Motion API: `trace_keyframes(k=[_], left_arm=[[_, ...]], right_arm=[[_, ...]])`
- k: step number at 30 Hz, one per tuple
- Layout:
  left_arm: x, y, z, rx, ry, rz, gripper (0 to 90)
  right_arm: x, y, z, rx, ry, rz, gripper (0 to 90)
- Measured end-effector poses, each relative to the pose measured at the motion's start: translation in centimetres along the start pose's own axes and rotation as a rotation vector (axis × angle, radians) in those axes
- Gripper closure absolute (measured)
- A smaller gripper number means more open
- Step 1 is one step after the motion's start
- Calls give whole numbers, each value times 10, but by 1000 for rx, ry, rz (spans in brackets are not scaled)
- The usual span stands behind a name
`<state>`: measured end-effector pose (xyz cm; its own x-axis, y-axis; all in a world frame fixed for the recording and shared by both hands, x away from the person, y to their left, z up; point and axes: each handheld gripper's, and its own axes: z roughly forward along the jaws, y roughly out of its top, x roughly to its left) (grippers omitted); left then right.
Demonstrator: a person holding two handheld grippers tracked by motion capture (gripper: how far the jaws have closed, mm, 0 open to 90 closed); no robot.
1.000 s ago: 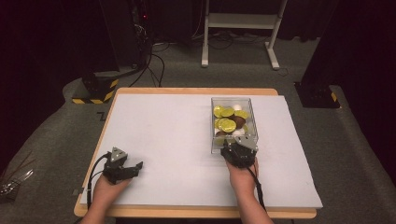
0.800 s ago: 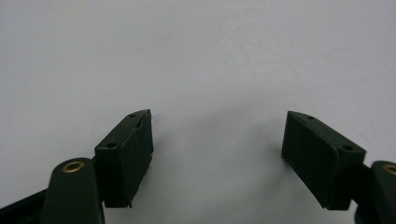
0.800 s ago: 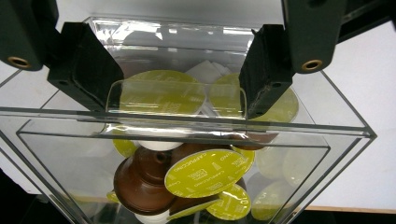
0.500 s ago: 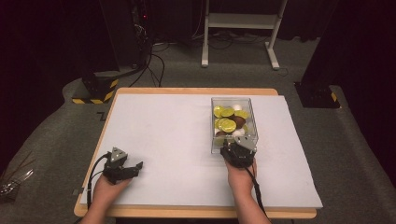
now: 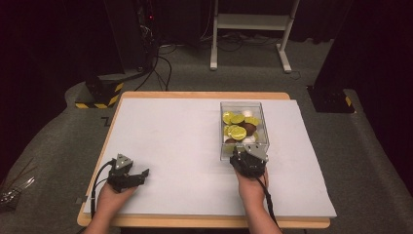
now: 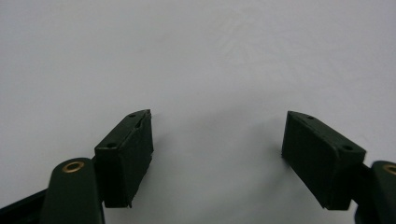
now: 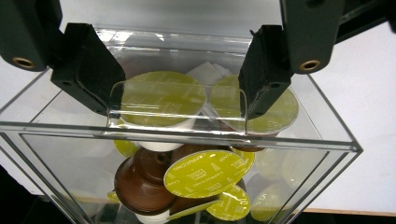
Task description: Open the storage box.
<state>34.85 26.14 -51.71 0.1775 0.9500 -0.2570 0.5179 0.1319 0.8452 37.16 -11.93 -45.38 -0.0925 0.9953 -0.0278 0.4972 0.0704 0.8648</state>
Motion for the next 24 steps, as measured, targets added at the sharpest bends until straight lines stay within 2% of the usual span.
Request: trace_keyframes(k=[24], left_arm=[[1,0,0,5,0,11,250]], right_arm=[[-1,-13,-20,-10,16,-3,321]])
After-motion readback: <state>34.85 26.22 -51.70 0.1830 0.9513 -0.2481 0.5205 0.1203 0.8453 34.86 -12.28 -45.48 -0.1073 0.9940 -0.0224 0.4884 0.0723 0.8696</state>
